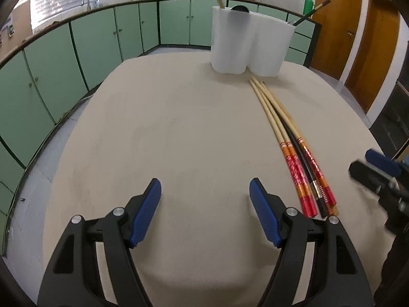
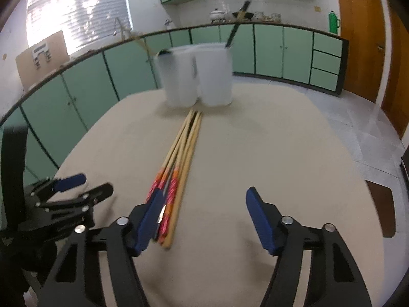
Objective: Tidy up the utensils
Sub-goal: 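Withdraw both grippers and move the right gripper to the red chopsticks, then grasp a red-patterned chopstick with the right gripper and pull it out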
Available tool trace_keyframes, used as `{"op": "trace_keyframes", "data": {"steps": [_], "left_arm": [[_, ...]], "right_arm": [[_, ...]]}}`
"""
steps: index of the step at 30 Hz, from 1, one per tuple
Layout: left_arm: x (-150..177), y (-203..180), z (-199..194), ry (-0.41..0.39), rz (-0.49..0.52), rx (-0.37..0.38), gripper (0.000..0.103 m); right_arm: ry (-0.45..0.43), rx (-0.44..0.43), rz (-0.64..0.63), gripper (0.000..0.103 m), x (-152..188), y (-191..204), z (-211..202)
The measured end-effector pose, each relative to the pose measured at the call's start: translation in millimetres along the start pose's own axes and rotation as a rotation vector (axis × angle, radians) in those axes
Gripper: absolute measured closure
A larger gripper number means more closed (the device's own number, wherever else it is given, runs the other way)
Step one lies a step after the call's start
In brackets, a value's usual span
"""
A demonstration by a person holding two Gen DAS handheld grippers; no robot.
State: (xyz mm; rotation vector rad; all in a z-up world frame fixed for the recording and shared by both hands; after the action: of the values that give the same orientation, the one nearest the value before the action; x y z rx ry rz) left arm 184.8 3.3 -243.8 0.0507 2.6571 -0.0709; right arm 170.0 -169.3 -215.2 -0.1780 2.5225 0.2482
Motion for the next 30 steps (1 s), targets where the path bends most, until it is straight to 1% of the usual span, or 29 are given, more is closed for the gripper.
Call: {"op": "trace_keyframes", "data": {"steps": [4, 6, 8, 10, 14, 16, 21, 23, 24, 30], "left_arm": [[5, 4, -1, 0.008, -0.007, -0.002, 0.033], [4, 4, -3, 0.012, -0.012, -0.003, 0.033], [5, 6, -3, 0.018, -0.016, -0.004, 0.032], [5, 6, -2, 0.023, -0.018, -0.001, 0.032], [5, 4, -2, 0.026, -0.015, -0.002, 0.03], [5, 3, -2, 0.028, -0.013, -0.003, 0.029], [5, 0, 0, 0.031, -0.009, -0.002, 0.028], [4, -2, 0, 0.032, -0.006, -0.004, 0.027], [4, -2, 1, 0.033, -0.004, -0.004, 0.027], [2, -6, 2, 0.035, 0.005, -0.005, 0.026]], "right_arm": [[0.033, -0.032, -0.014, 0.058, 11, 12, 8], [0.042, -0.036, -0.016, 0.062, 14, 15, 12], [0.05, -0.03, -0.025, 0.064, 14, 18, 15], [0.062, -0.035, -0.037, 0.07, 15, 21, 18], [0.08, -0.04, -0.039, 0.077, 16, 24, 21], [0.088, -0.048, -0.04, 0.082, 16, 26, 23], [0.089, -0.052, -0.046, 0.086, 15, 30, 23], [0.088, -0.055, -0.044, 0.091, 14, 30, 23], [0.091, -0.063, -0.04, 0.095, 15, 29, 24], [0.08, -0.085, -0.016, 0.097, 14, 26, 22]]}}
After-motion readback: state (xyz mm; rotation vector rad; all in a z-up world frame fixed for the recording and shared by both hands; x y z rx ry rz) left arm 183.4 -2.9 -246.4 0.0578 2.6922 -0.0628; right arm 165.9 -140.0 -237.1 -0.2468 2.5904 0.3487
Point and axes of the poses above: each gripper's, at about its wrist camera, not at the fingertips, and z roughly the way its jaws point, y to its left, x to its underside, the point moved 8 cm from there along z, roughly the way its jaws point, and after that the axes turned 12 degrees about y, right-handed, at the moved point
